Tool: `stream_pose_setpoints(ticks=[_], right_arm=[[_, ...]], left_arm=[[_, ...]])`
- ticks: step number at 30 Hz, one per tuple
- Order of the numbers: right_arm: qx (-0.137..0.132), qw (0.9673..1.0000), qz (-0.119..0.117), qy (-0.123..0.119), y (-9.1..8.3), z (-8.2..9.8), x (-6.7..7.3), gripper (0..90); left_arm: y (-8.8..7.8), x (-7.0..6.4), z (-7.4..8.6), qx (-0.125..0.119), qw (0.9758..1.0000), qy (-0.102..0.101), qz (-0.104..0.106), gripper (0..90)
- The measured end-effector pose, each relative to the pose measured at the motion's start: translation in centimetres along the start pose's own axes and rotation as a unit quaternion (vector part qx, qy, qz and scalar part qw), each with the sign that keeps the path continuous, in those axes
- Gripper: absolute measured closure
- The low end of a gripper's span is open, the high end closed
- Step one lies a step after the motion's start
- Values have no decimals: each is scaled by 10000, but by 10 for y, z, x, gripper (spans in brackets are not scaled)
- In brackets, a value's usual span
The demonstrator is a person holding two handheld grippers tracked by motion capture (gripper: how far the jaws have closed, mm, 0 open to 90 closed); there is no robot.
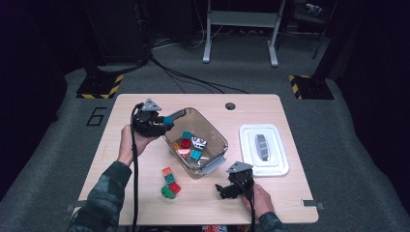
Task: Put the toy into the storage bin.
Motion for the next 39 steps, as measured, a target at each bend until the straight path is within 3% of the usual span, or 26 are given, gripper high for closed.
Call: stream_pose_setpoints(ticks=[7,14,19,28,35,39], right_arm=[[1,10000,1,2,0,0,0,0],[1,10000,1,2,0,0,0,0],[-1,10000,0,1,0,0,0,0],[0,10000,0,1,0,0,0,0],[-1,10000,1,2,0,0,0,0],[0,10000,1,2,0,0,0,0]], left_arm=[[16,-6,4,129,9998,-33,153,572],[25,-7,20,379,9990,-102,208,572],[28,-3,30,573,9980,-146,223,571],[28,-5,33,673,9972,-179,255,566],[17,-5,34,567,9979,-197,234,316],[7,-4,38,455,9984,-303,168,216]])
Point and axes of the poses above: each handheld gripper's, and its own axes: y roughly forward along the jaws, z roughly out of its underside, x roughly to its left, the point moved 8 cm from there along y, roughly forward along the jaws, and after that the axes turned 7 degrees about z, right-handed, at the moved point
